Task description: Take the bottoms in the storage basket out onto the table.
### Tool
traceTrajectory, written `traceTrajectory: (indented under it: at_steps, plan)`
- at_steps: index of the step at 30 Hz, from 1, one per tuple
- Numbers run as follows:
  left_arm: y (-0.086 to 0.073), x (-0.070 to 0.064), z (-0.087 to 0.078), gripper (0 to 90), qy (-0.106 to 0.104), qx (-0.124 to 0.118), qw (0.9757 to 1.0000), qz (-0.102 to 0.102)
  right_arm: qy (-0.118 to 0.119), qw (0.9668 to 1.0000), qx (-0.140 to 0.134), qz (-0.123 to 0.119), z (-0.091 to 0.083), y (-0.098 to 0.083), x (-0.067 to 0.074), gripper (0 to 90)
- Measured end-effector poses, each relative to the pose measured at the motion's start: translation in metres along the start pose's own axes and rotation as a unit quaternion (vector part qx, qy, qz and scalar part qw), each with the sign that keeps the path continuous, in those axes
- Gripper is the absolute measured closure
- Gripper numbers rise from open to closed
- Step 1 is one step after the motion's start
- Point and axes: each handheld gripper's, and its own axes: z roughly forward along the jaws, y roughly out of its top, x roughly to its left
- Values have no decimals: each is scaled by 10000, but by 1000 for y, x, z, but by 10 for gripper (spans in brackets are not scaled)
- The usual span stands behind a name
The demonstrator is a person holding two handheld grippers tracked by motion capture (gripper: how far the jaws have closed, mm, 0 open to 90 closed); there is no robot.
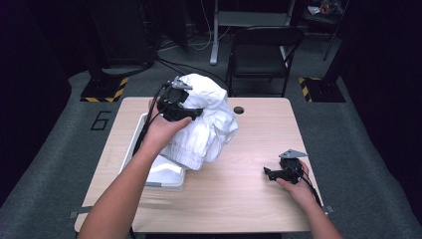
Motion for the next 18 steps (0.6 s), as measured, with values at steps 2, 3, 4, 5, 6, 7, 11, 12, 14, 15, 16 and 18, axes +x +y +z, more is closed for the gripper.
traceTrajectory:
  at_steps: [2, 3, 4, 5, 6, 7, 11, 12, 14, 15, 16, 18]
  plan:
    - [1, -4, 3, 544, -33, 3, 10000, 32, 0, 10000, 0, 13, 0, 0, 0, 116]
    - [2, -5, 4, 543, -54, 8, 10000, 56, 1, 10000, 2, 8, 0, 0, 0, 116]
    - [2, -7, 5, 544, -70, 11, 10000, 65, 1, 10000, 1, 11, 0, 0, 0, 116]
    - [3, -8, 6, 544, -83, 16, 9999, 83, 1, 10000, 1, 9, 0, 0, 0, 116]
    - [3, -10, 8, 544, -77, -1, 9999, 79, 0, 10000, 0, 1, 0, 0, 0, 116]
    - [3, -11, 9, 543, -83, 2, 9999, 90, 1, 10000, 0, 1, 0, 0, 0, 116]
    - [5, -18, 15, 544, -173, 16, 9998, 112, 0, 10000, -1, 9, 0, 0, 0, 116]
    - [5, -20, 17, 544, -197, 8, 9998, 104, 0, 10000, 1, 14, 0, 0, 0, 116]
    - [5, -22, 19, 544, -228, 48, 9996, 149, 0, 10000, -2, 4, 0, 0, 0, 116]
    - [5, -26, 24, 544, -254, 56, 9996, 140, 1, 10000, -1, 14, 0, 0, 0, 116]
    - [6, -29, 27, 544, -275, 68, 9995, 159, 1, 10000, 1, 7, 0, 0, 0, 116]
    - [8, -33, 31, 545, -291, 130, 9993, 216, 2, 10000, 1, 18, 0, 0, 0, 116]
